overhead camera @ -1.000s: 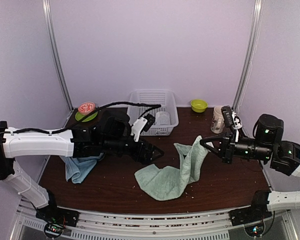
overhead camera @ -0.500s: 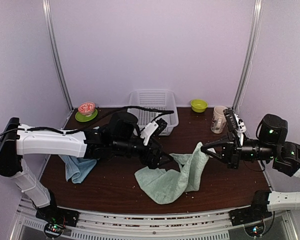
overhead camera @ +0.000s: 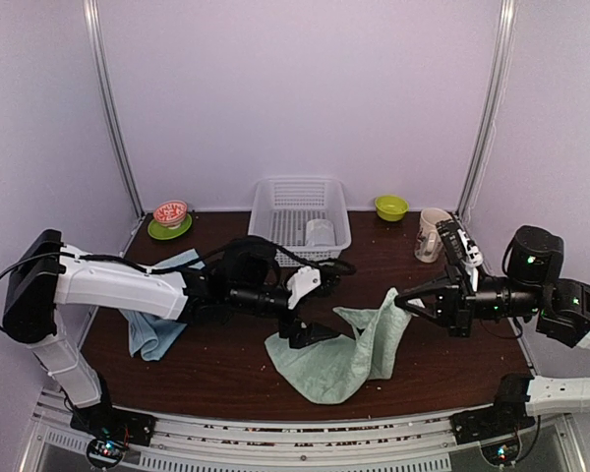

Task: Roll the towels
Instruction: Pass from the right arm to the left

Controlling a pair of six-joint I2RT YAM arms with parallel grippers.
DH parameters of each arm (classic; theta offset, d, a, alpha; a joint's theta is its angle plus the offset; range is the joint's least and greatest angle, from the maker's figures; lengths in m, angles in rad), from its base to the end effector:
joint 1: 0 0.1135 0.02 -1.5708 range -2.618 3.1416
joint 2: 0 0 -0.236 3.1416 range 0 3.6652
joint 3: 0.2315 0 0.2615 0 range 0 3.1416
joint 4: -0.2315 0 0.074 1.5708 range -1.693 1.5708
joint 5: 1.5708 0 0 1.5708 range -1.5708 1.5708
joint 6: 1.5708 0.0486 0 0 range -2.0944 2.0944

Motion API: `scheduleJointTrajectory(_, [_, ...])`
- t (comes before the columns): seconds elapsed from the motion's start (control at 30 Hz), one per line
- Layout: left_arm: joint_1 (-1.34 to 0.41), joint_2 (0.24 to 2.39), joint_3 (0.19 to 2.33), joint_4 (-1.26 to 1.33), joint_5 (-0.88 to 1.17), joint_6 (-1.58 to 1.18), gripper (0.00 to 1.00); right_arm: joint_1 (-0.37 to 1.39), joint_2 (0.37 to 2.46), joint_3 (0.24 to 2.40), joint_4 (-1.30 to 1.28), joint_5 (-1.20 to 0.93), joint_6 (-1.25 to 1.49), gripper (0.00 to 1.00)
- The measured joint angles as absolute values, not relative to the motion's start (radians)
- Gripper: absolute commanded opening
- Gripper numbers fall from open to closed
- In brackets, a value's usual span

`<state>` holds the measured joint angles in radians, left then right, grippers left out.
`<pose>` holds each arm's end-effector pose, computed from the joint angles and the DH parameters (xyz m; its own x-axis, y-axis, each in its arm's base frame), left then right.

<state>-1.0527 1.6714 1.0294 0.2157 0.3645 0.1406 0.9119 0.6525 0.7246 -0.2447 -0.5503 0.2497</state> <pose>0.1792 -0.3493 0.1946 -0.0665 0.3810 -0.9222 0.9915 0.1286 -0.0184 0.0997 0.1703 0.3151 -0.3464 -0.1033 -0.9324 -0.9327 0.1445 0.3305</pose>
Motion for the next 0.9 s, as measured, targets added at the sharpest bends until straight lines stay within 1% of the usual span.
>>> scheduleJointTrajectory(0.07, [-1.048, 1.697, 1.039, 0.213, 0.368, 0.192, 0.89, 0.912, 0.650, 0.725, -0.250, -0.554, 0.244, 0.00])
scheduleJointTrajectory(0.27, [-1.024, 1.751, 1.124, 0.200, 0.395, 0.284, 0.79, 0.912, 0.636, 0.724, -0.268, -0.566, 0.233, 0.00])
scheduleJointTrajectory(0.47, [-1.016, 1.765, 1.189, 0.195, 0.473, 0.314, 0.71, 0.912, 0.620, 0.721, -0.276, -0.570, 0.231, 0.00])
scheduleJointTrajectory(0.73, [-1.016, 1.803, 1.199, 0.145, 0.562, 0.321, 0.62, 0.912, 0.620, 0.719, -0.281, -0.572, 0.230, 0.00])
scheduleJointTrajectory(0.83, [-1.016, 1.805, 1.203, 0.128, 0.586, 0.323, 0.54, 0.912, 0.623, 0.719, -0.281, -0.575, 0.230, 0.00])
scheduleJointTrajectory(0.87, [-1.016, 1.807, 1.206, 0.124, 0.591, 0.324, 0.50, 0.912, 0.625, 0.719, -0.281, -0.576, 0.230, 0.00])
scheduleJointTrajectory(0.9, [-1.016, 1.808, 1.208, 0.122, 0.595, 0.324, 0.44, 0.912, 0.627, 0.719, -0.281, -0.578, 0.230, 0.00])
